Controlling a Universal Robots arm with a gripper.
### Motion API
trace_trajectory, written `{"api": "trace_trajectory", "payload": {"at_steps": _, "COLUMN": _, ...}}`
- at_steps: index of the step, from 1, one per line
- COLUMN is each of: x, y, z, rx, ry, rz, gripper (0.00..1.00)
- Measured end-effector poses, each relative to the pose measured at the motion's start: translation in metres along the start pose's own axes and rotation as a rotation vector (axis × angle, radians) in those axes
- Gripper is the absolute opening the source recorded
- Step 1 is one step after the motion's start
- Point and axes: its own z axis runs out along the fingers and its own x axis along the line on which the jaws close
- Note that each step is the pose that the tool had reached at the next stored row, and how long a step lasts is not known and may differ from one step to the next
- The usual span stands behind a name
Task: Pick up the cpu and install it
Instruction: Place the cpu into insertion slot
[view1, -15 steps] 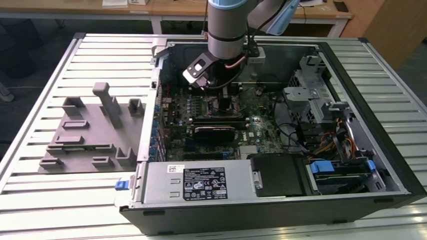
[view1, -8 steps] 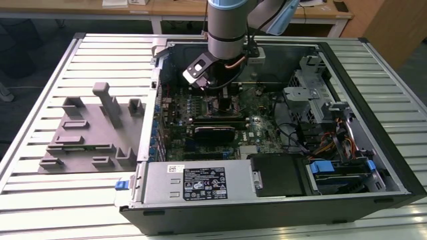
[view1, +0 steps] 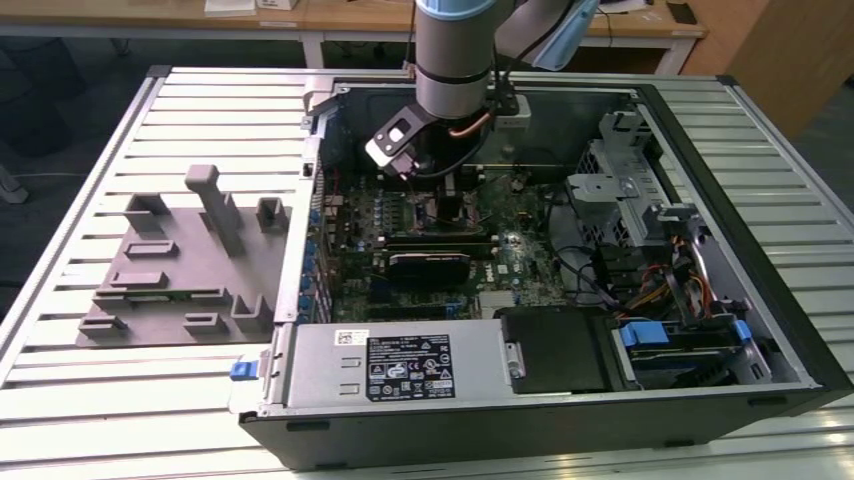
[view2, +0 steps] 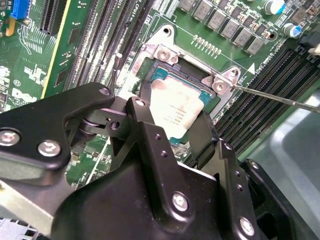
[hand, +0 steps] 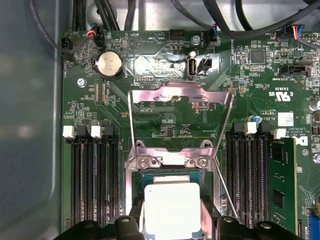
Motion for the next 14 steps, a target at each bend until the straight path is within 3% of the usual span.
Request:
{"api": "trace_trajectory", "payload": {"at_steps": 10, "x": 0.0007, "y": 0.0002, "z": -0.0019, "rx": -0.0006, "ry": 0.0062, "rz": 0.015, "gripper": 0.53}}
{"api": "trace_trajectory", "payload": {"at_steps": 14, "x": 0.0004, "y": 0.0002, "z": -0.0048, "rx": -0.0003, "ry": 0.0020, "rz": 0.015, "gripper": 0.53}}
